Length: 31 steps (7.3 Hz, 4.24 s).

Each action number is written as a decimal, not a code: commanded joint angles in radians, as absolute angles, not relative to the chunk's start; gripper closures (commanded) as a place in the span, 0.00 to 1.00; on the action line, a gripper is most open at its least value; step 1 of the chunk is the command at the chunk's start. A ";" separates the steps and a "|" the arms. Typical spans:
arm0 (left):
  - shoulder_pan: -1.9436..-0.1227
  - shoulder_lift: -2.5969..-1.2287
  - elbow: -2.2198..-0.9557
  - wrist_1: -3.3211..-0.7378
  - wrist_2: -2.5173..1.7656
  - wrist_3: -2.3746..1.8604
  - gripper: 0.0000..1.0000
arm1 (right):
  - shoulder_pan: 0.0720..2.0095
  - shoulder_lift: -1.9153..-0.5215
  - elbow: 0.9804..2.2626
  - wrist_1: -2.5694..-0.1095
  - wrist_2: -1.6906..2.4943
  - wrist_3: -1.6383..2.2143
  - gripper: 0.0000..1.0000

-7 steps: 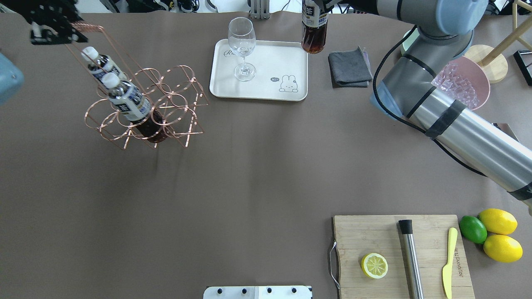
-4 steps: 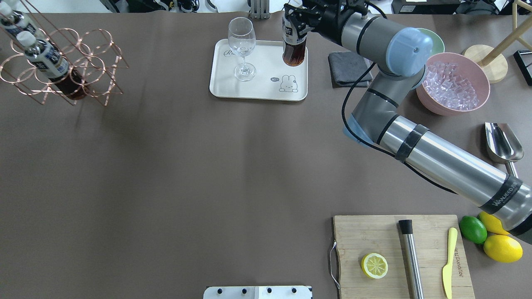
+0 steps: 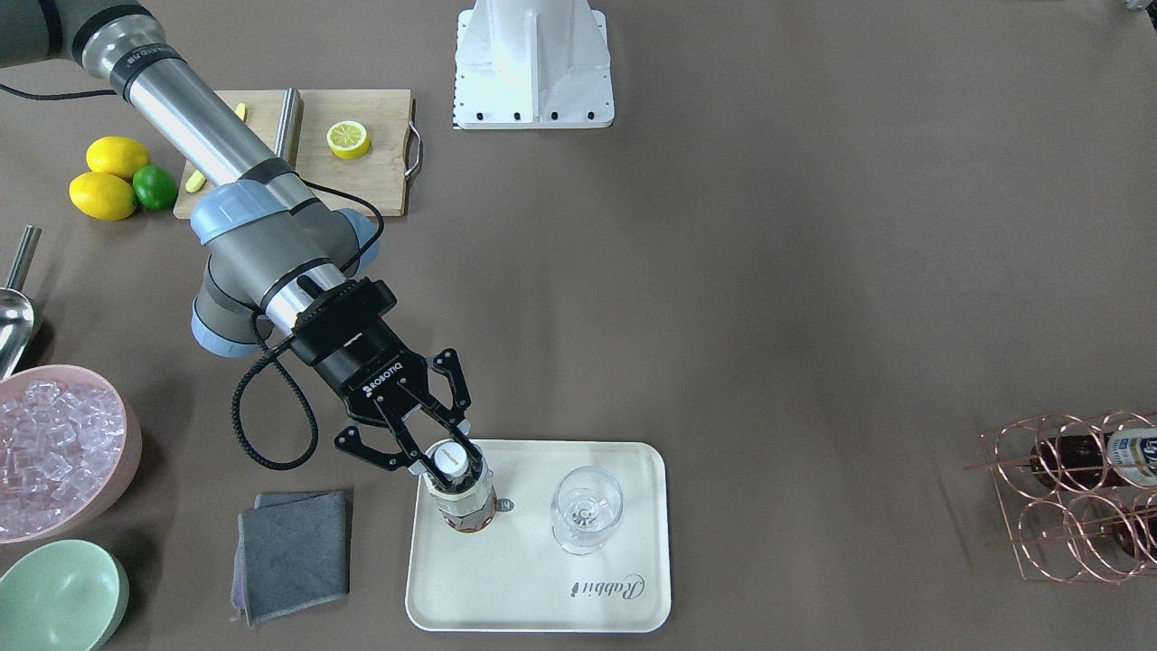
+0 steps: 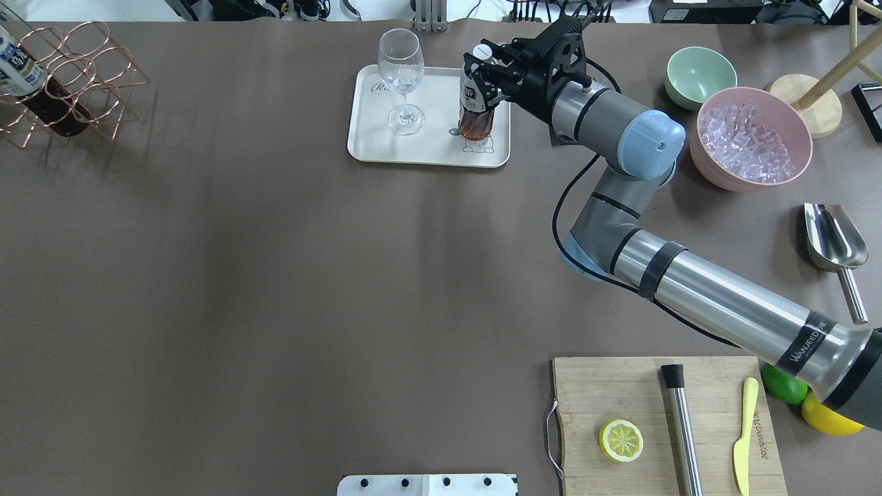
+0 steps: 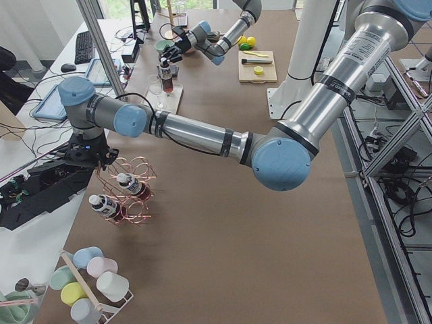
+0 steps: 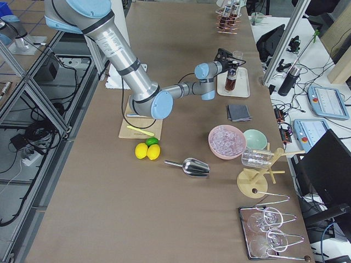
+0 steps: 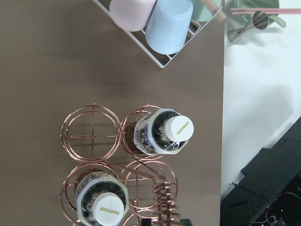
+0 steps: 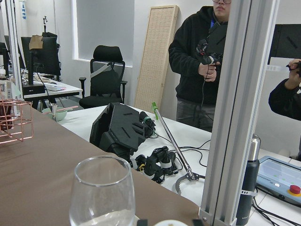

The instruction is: Take tea from basket to plate

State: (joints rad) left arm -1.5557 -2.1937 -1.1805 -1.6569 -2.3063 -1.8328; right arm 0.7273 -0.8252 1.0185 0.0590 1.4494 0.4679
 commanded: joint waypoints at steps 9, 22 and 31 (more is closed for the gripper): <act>-1.717 -1.782 -1.678 -1.356 -2.456 -0.889 0.04 | 0.748 -0.854 1.093 0.034 1.494 0.471 0.00; -1.564 -1.296 -1.915 -1.488 -2.322 0.054 0.02 | 1.199 -1.217 1.386 -0.980 2.425 0.584 0.00; -1.635 -1.302 -1.878 -1.489 -2.324 0.071 0.02 | 1.310 -1.593 1.727 -1.508 2.327 0.644 0.00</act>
